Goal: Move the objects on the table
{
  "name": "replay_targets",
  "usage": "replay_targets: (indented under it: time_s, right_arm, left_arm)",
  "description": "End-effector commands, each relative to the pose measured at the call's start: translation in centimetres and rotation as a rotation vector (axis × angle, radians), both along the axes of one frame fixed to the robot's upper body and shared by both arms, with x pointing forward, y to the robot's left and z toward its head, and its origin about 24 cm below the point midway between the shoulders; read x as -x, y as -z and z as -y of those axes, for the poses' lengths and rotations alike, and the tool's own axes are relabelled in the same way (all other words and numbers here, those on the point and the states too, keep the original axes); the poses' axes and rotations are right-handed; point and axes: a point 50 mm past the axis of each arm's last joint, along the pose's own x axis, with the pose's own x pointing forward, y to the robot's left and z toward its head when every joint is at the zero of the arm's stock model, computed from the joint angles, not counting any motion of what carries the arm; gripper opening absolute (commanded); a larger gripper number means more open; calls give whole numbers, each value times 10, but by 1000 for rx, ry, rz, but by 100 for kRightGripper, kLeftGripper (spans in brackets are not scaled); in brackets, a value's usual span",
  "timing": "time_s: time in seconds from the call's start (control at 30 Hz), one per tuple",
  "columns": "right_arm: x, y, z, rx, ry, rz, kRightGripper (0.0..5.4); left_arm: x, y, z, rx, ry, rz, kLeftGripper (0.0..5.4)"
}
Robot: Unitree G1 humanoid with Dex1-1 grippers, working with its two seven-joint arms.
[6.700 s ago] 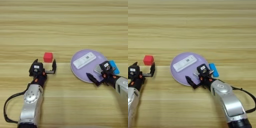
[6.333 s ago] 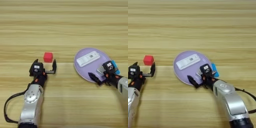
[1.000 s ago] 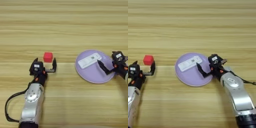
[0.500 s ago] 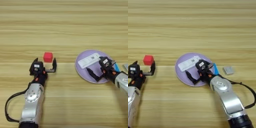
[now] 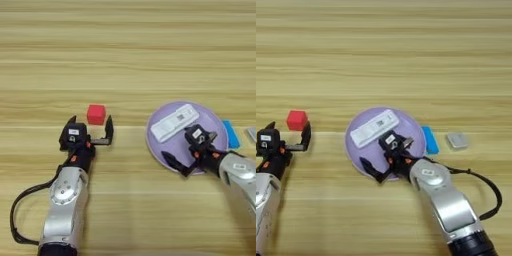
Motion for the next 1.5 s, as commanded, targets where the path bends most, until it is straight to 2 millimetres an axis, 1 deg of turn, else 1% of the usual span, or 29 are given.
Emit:
replay_targets:
  time_s: [0.03, 0.23, 0.43, 0.57, 0.8, 1.0, 1.13, 1.3, 1.5]
  right_arm:
    - [5, 8, -9, -22, -37, -89, 537]
    - [2, 9, -16, -42, -49, -107, 537]
    - [-1, 4, -12, -37, -32, -72, 537]
    - [0, -6, -3, -24, -10, -26, 537]
    - [-1, -30, 19, -5, 49, 66, 537]
    - [-1, -50, 29, -54, 100, 144, 537]
    - [-4, -56, 44, -101, 197, 190, 537]
    - [-6, -56, 60, -120, 282, 223, 537]
    - [-7, -56, 62, -134, 305, 235, 537]
  left_arm:
    - [0, 0, -1, -2, -7, -1, 540]
    - [0, 0, -1, -3, -9, -1, 540]
    - [0, 1, -2, -1, -8, -5, 540]
    - [0, 1, -1, 0, -7, -6, 540]
    - [-1, 2, 0, 0, -4, -7, 540]
    - [-2, 4, 0, -1, -3, -10, 540]
    - [-3, 5, 0, -1, 1, -10, 540]
    - [-5, 8, -1, -3, 1, -19, 540]
    - [-12, 16, -4, -19, -1, -51, 540]
